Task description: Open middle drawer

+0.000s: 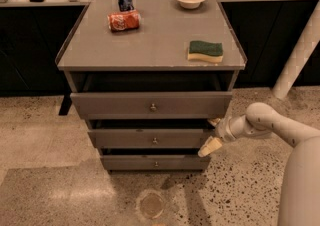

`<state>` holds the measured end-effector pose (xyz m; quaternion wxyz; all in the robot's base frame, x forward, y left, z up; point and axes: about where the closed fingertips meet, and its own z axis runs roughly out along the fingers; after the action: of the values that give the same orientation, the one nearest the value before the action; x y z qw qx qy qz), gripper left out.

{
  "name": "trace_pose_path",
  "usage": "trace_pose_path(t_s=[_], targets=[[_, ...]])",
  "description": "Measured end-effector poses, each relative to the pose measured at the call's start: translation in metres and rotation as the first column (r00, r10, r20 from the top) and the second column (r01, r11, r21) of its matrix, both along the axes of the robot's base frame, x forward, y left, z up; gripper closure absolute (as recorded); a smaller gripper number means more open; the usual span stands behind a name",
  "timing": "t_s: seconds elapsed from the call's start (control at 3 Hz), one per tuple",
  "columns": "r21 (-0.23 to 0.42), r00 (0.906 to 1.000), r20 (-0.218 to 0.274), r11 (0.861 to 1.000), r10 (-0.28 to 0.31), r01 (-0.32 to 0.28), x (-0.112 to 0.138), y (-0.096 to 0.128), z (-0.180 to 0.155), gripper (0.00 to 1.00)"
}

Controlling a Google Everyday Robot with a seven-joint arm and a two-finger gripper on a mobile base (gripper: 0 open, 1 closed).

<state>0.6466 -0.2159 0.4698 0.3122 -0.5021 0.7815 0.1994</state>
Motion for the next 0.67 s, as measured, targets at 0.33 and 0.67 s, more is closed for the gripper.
trace_pose_path(t_s=[0.33, 0.67], targets=[[0.0, 1.0, 0.0, 1.0, 0.0, 0.0, 0.0, 0.0, 0.0, 0.0], [0.055, 0.998, 0.026, 0.997, 0.058, -0.059, -0.02, 0.006, -0.007, 0.0]])
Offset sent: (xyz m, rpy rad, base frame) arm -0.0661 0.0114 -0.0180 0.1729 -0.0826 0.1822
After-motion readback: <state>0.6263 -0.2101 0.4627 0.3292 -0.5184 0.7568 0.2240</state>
